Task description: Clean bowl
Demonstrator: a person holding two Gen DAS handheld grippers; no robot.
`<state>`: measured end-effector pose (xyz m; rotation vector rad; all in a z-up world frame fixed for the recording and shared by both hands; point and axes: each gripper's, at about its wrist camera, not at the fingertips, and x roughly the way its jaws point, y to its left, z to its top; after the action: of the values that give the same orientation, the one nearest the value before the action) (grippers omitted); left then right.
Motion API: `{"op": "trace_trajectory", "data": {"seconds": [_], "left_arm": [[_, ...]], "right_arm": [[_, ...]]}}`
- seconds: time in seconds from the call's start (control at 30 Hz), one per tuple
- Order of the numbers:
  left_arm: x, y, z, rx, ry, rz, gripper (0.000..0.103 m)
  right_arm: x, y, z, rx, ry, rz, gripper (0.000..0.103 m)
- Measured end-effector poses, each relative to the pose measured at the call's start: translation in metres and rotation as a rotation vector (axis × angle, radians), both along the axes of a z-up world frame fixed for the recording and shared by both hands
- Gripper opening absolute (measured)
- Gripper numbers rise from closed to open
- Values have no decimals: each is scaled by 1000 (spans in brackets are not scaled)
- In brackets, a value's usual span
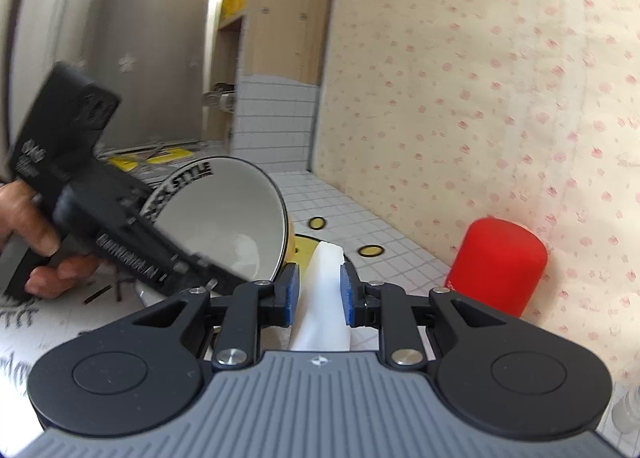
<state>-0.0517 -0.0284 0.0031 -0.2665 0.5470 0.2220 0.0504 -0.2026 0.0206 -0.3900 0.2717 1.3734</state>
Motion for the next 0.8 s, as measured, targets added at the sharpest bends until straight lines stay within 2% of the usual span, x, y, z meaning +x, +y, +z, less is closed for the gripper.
{"op": "trace_trajectory", "data": {"seconds": [0.1,0.17,0.2,0.3,0.4,0.5,0.63,0.8], "left_arm": [[3,-2,2,29,-5,-9,65],[7,-5,7,110,-24,-6,66],[7,-4,8,112,-28,-7,66],[9,0,9,102,-36,-9,66],[11,5,6,55,-3,2,66],[9,10,3,43,24,12,66],[4,17,-2,-1,32,8,65],[1,11,-2,32,44,8,65]], "right_arm": [[-2,1,-1,-11,-7,-8,24],[-3,2,-1,-12,-12,-8,24],[-4,2,-1,-9,-14,-3,24],[-6,2,0,-10,-22,9,24],[-7,1,0,-15,-27,16,24],[-8,2,1,-18,-30,11,25],[-8,5,0,-26,-40,-12,25],[-5,6,0,-21,-28,-29,26]]}}
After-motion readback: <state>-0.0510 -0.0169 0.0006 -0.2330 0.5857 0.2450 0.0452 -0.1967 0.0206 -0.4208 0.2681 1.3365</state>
